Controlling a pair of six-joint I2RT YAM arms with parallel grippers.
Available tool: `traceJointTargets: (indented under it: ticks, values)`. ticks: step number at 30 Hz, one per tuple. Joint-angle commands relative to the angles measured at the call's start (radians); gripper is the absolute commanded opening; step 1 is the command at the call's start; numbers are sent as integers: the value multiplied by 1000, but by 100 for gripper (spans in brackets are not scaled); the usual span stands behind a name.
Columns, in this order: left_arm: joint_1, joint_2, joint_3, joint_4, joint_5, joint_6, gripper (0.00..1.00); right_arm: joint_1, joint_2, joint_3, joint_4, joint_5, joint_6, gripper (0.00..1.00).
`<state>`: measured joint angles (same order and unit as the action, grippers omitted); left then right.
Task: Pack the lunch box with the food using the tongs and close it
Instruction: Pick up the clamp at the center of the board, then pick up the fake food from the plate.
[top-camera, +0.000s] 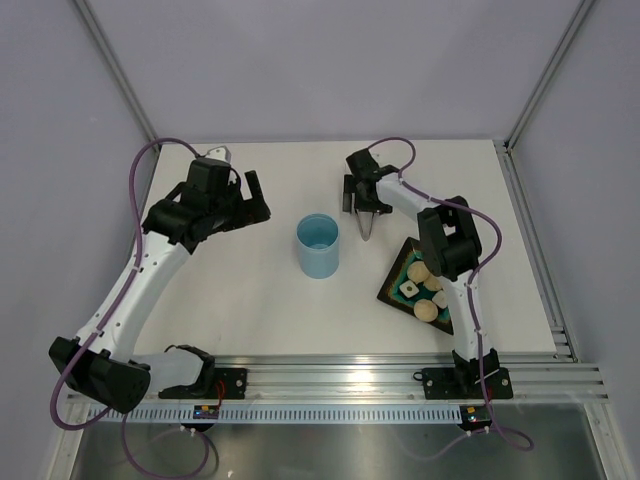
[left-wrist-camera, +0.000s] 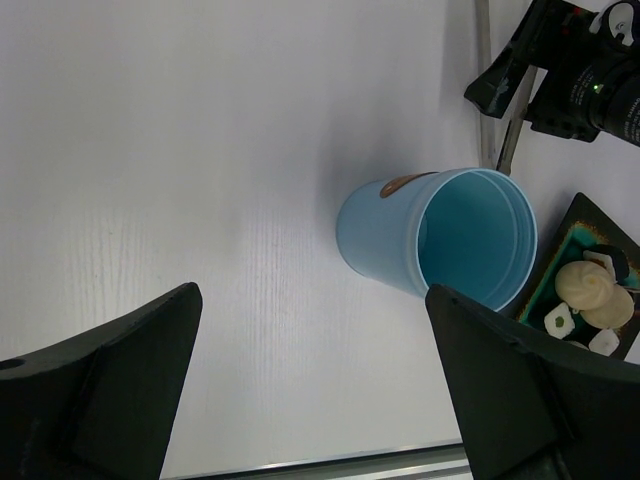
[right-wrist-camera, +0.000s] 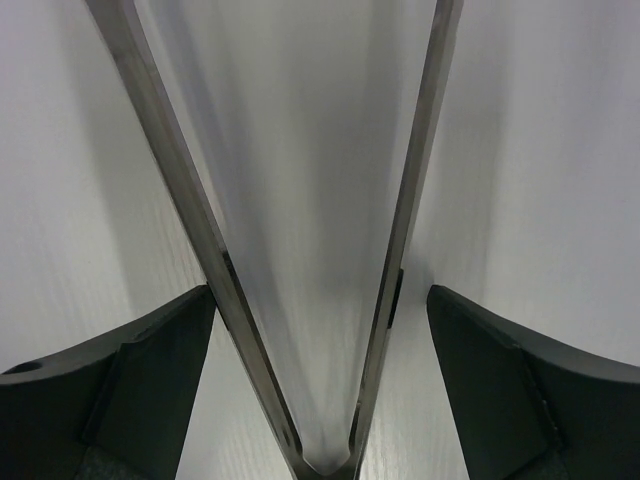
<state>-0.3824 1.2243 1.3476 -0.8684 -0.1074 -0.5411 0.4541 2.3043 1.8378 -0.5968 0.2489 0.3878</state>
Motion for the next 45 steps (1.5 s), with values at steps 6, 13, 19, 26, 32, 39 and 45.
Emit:
traceJointTargets:
  ticks: [6,13,19,26,32,39,45]
  values:
    - [7,-36,-22,55,54,-13,99,21,49,66,29,90,16,76]
    - [11,-54,-36,52,46,-5,99,21,-46,80,2,86,-50,22]
    - [23,-71,-39,40,32,12,99,20,-211,100,-119,46,-82,14]
    - [36,-94,-54,28,15,33,99,-15,-488,-50,-277,-34,-50,15]
    - [42,-103,-82,39,17,40,99,-26,-764,-268,-417,-51,32,17]
    - [43,-97,-102,62,43,41,99,-26,-1018,-425,-656,-28,172,18]
    - [43,-83,-117,69,40,44,99,-25,-1128,-517,-747,-121,304,19]
